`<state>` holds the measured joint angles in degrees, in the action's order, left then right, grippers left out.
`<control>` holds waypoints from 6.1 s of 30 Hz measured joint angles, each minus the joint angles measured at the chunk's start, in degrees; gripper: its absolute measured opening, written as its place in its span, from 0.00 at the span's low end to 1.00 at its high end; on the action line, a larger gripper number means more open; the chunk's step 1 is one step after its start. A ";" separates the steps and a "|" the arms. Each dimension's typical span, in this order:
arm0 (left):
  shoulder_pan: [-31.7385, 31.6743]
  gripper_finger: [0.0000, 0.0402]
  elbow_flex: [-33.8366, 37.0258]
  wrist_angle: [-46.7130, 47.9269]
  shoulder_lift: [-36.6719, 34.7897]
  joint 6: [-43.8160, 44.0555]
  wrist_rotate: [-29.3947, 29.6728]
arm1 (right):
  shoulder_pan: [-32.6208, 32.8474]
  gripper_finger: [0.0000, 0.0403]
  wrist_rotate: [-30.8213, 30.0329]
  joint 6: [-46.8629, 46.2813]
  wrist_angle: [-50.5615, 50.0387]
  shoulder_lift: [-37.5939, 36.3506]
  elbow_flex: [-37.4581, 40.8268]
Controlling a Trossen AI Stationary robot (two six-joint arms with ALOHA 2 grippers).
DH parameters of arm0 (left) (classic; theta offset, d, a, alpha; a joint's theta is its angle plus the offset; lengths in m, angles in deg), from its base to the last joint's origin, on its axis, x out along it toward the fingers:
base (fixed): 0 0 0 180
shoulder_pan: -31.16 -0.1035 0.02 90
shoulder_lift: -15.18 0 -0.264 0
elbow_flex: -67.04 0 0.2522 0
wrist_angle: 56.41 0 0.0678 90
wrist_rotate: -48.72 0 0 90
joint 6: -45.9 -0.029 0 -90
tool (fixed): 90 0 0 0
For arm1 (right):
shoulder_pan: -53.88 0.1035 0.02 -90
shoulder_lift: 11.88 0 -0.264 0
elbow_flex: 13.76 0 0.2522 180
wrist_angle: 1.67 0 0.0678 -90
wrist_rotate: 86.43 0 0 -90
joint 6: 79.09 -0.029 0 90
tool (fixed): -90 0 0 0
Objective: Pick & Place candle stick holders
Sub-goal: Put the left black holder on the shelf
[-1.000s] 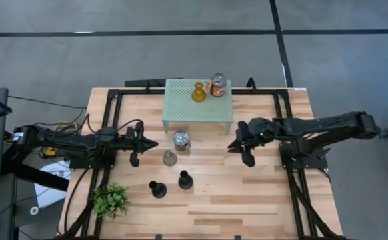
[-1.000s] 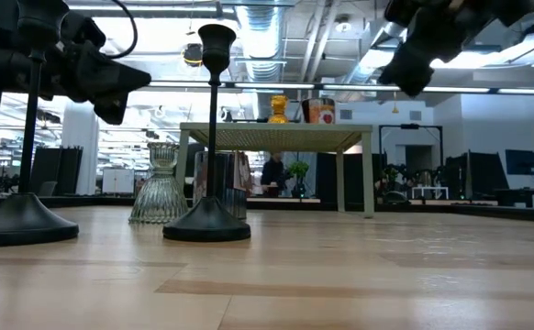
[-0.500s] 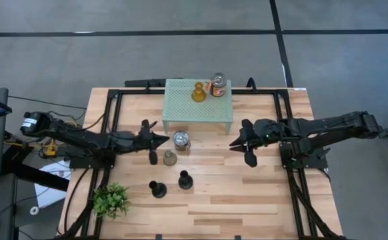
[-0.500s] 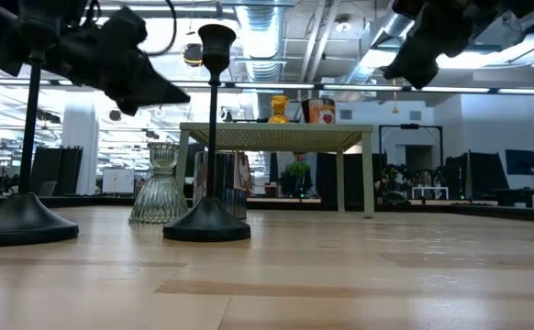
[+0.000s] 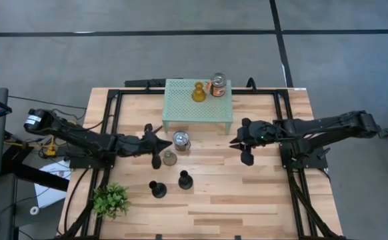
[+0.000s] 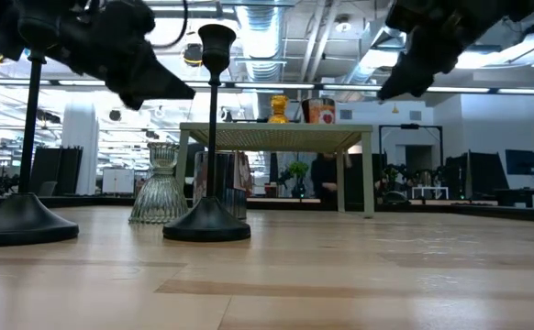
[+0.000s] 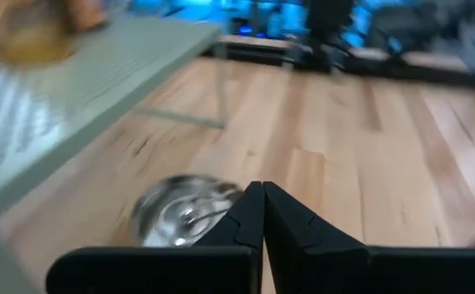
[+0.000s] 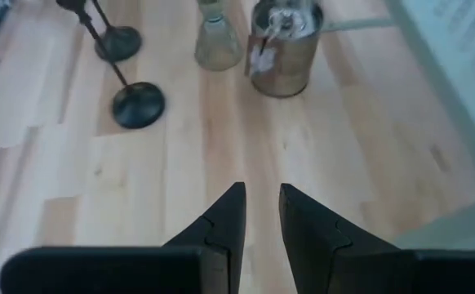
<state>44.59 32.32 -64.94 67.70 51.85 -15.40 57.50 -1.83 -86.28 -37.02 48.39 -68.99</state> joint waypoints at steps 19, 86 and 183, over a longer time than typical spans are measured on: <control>4.09 0.01 -0.21 0.46 -0.39 -16.21 -3.64 | -0.41 0.17 2.39 12.72 18.75 13.65 0.00; 2.70 0.01 -12.81 29.71 -16.92 7.56 -4.50 | -0.83 0.17 2.38 10.18 20.33 13.96 0.00; 12.18 0.30 -55.63 92.95 22.65 58.93 -31.82 | -1.53 0.17 -9.49 10.16 15.93 13.96 -0.02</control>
<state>56.77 -23.31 28.02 90.35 110.78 -47.22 55.97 -11.32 -76.13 -21.09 62.35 -69.01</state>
